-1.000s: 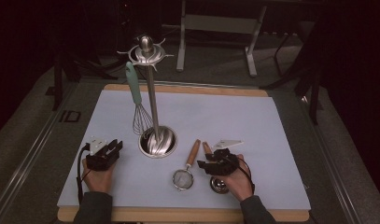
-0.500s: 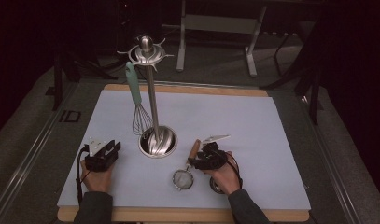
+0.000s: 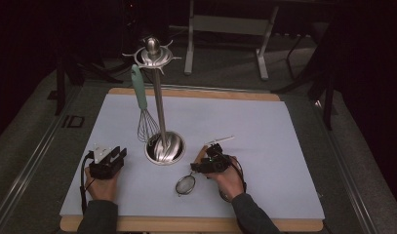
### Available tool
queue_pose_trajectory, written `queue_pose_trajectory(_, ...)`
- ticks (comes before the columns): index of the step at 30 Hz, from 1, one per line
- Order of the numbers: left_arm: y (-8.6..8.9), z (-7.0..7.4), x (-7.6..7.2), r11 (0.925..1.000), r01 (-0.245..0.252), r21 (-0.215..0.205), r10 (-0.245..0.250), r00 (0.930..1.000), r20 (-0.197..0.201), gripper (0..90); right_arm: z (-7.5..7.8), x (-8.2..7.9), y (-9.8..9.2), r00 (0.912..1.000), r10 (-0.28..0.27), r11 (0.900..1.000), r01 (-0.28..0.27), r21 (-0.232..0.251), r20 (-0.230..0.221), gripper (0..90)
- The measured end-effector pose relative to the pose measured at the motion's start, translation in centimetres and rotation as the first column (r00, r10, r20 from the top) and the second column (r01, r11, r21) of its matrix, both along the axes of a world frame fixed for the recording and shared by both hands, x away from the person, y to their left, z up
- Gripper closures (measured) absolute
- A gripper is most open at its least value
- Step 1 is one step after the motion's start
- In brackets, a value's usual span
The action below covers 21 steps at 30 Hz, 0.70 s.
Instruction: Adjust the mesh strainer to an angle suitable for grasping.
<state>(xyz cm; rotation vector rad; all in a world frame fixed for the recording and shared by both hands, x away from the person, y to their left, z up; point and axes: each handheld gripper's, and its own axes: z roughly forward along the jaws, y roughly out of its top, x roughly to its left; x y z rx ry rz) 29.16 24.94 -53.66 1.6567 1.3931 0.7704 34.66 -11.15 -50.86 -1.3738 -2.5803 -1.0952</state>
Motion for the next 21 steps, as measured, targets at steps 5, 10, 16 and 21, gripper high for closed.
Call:
queue_pose_trajectory(5,-0.1,0.0,0.0,1.0000,0.004,0.000,-0.004,1.0000,-0.002,70.0,0.1,0.4,0.3,0.9998,-0.006,1.000,0.006,-0.016,-0.019,44.0)
queue_pose_trajectory(10,-0.1,0.0,0.0,1.0000,0.004,-0.001,-0.004,1.0000,0.000,70.0,0.1,1.2,0.3,0.9978,-0.038,0.999,0.037,-0.013,-0.055,43.8)
queue_pose_trajectory(16,0.0,0.1,0.0,1.0000,0.003,-0.006,-0.003,1.0000,0.001,70.0,0.0,1.4,0.7,0.9943,-0.050,0.999,0.050,0.001,-0.094,44.4)
queue_pose_trajectory(21,0.0,0.1,-0.1,1.0000,0.003,-0.009,-0.003,1.0000,0.003,70.0,-0.7,1.1,2.1,0.9885,0.016,1.000,-0.016,-0.001,-0.150,50.9)
